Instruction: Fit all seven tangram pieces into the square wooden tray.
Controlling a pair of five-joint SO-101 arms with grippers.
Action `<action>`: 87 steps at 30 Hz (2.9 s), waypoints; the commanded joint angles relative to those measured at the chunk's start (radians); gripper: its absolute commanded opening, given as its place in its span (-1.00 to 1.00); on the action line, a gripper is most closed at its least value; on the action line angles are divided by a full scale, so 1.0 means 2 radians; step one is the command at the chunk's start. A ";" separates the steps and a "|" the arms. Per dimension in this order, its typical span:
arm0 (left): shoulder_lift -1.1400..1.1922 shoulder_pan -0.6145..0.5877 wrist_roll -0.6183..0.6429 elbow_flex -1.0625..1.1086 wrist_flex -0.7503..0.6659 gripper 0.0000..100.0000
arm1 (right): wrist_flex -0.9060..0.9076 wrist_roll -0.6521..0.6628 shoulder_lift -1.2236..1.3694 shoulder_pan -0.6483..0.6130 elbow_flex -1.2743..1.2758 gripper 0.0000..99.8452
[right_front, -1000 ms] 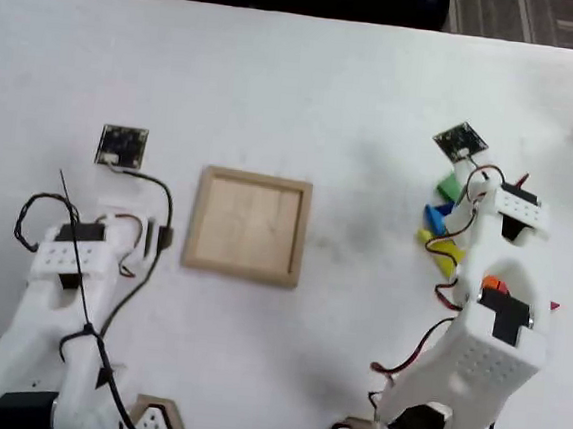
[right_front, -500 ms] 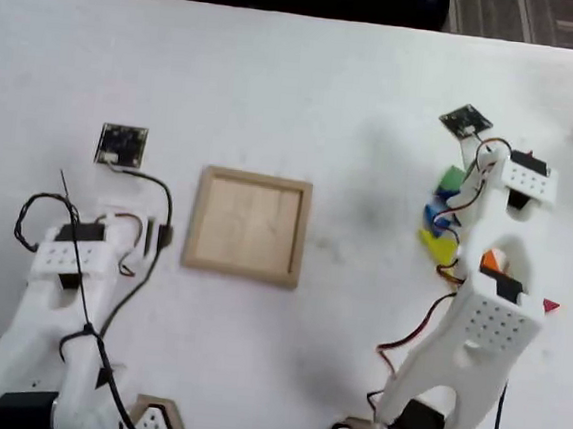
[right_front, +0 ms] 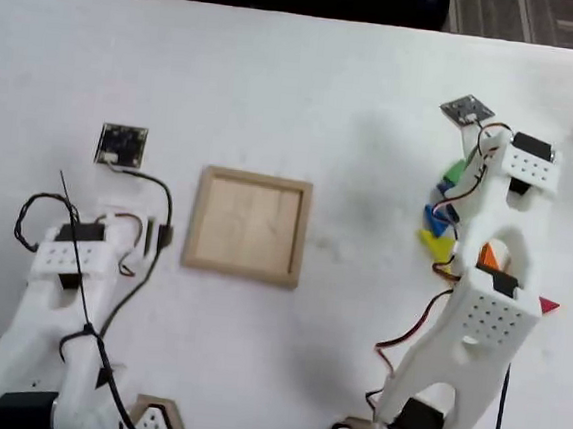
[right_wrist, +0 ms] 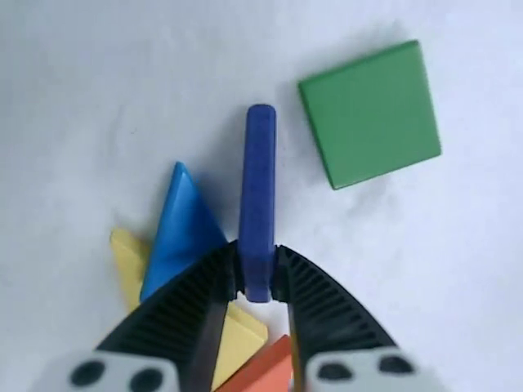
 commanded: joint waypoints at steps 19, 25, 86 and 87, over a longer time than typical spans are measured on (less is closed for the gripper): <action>0.001 -0.017 0.000 -0.006 -0.028 -0.49 | 0.188 -0.193 -0.243 -0.254 0.096 -0.96; 0.001 -0.034 0.008 -0.006 -0.037 -0.49 | 0.148 -0.213 -0.257 -0.368 0.126 -0.96; 0.003 -0.046 0.025 -0.012 -0.036 -0.49 | -0.056 -0.356 -0.101 -0.434 0.163 -0.96; 0.003 -0.046 0.025 -0.012 -0.036 -0.49 | -0.067 -0.356 -0.100 -0.428 0.163 -0.96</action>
